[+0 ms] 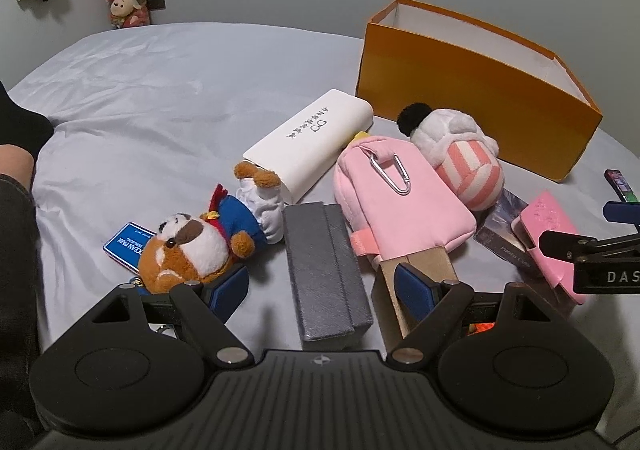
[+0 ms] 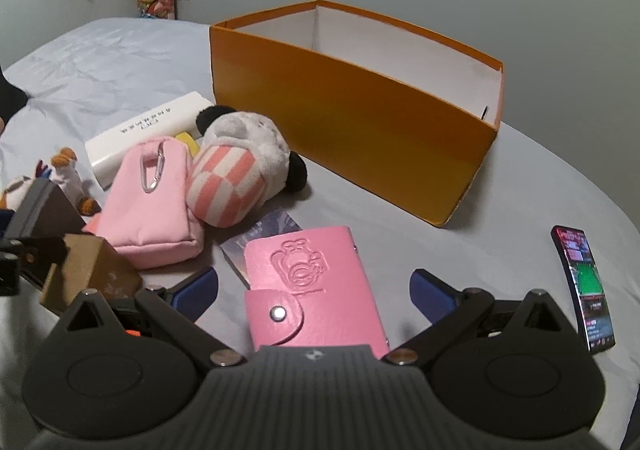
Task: Organize objects
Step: 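Reach left tool to grey glasses case while right tool reaches pink card wallet, then close left tool on grey case while right tool closes on pink wallet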
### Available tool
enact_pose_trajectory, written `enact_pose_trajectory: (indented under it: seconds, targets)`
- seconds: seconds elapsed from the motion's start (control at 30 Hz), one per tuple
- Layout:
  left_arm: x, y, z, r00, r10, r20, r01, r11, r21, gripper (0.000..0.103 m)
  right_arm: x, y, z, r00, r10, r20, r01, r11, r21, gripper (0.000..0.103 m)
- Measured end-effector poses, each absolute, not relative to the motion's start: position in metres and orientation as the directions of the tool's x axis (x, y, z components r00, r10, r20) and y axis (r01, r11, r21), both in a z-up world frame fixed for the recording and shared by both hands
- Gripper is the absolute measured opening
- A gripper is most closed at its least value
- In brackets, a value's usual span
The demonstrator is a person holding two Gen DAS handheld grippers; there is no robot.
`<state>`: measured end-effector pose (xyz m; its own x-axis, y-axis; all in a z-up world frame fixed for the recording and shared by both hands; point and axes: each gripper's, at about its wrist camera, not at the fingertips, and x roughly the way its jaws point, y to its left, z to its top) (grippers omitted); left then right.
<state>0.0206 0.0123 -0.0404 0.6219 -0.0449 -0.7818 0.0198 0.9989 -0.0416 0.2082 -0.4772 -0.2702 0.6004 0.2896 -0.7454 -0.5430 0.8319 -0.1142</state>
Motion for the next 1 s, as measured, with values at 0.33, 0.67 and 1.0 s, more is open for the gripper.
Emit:
enact_pose_trajectory:
  seconds: [0.33, 0.67, 1.0]
  targets:
    - [0.022, 0.015, -0.040, 0.624, -0.051, -0.780, 0.031, 0.999, -0.040, 0.092, 0.227, -0.479, -0.291, 0.541, 0.289, -0.790, -0.555, 0.828, -0.077, 0.102]
    - [0.024, 0.016, -0.046, 0.604, -0.068, -0.794, 0.051, 0.998, -0.047, 0.069, 0.234, -0.480, -0.301, 0.504, 0.295, -0.812, -0.576, 0.815, -0.062, 0.101]
    - [0.029, 0.012, -0.063, 0.576, -0.076, -0.814, 0.066, 0.997, -0.046, 0.045, 0.236, -0.482, -0.299, 0.489, 0.312, -0.815, -0.589, 0.807, -0.044, 0.089]
